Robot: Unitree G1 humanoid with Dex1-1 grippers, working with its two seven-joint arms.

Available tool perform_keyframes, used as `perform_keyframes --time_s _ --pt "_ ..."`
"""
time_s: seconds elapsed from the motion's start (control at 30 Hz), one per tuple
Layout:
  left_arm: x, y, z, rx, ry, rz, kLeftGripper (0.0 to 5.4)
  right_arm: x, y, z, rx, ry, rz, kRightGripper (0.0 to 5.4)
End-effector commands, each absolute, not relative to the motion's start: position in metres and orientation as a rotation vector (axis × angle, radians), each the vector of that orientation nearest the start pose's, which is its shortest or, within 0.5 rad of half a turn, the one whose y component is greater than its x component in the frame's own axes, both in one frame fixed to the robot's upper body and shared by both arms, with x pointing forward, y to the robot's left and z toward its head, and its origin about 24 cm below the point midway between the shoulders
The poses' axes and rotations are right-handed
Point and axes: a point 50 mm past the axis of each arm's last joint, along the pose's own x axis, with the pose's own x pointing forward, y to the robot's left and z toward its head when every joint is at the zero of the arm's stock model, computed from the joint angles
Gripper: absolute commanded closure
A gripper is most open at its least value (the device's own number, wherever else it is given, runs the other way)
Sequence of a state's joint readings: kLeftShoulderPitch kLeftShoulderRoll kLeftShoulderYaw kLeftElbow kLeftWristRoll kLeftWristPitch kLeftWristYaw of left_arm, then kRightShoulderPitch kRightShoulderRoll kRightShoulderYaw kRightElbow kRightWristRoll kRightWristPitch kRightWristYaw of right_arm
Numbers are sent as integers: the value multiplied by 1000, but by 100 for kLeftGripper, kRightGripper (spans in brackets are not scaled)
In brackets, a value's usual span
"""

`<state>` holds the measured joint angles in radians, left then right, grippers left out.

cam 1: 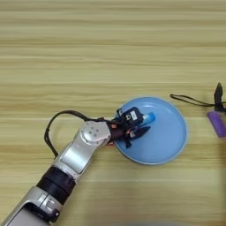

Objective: Move the objects on the table

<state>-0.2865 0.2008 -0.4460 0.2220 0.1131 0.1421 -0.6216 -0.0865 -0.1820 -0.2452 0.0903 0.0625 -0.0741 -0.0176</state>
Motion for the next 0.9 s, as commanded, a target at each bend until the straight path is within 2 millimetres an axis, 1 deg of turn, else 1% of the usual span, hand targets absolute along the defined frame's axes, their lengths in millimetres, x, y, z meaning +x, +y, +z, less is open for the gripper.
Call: perform_keyframes --time_s 0.03,0.07,0.17,0.57,0.7,0.9 --pt "263 65 15 430 274 -1027 368 261 -241 63 -105 -93 -256 0" --pt "263 65 15 430 274 -1026 386 261 -241 63 -105 -93 -256 0" --pt "263 65 15 426 273 -1024 405 261 -241 63 -105 -93 -256 0" --pt "268 62 27 362 228 -1002 406 261 -242 62 -105 -91 -255 0" --pt "273 60 39 330 187 -985 406 261 -241 62 -105 -90 -254 0" --pt "284 62 65 276 102 -935 406 262 -241 62 -104 -89 -253 0"
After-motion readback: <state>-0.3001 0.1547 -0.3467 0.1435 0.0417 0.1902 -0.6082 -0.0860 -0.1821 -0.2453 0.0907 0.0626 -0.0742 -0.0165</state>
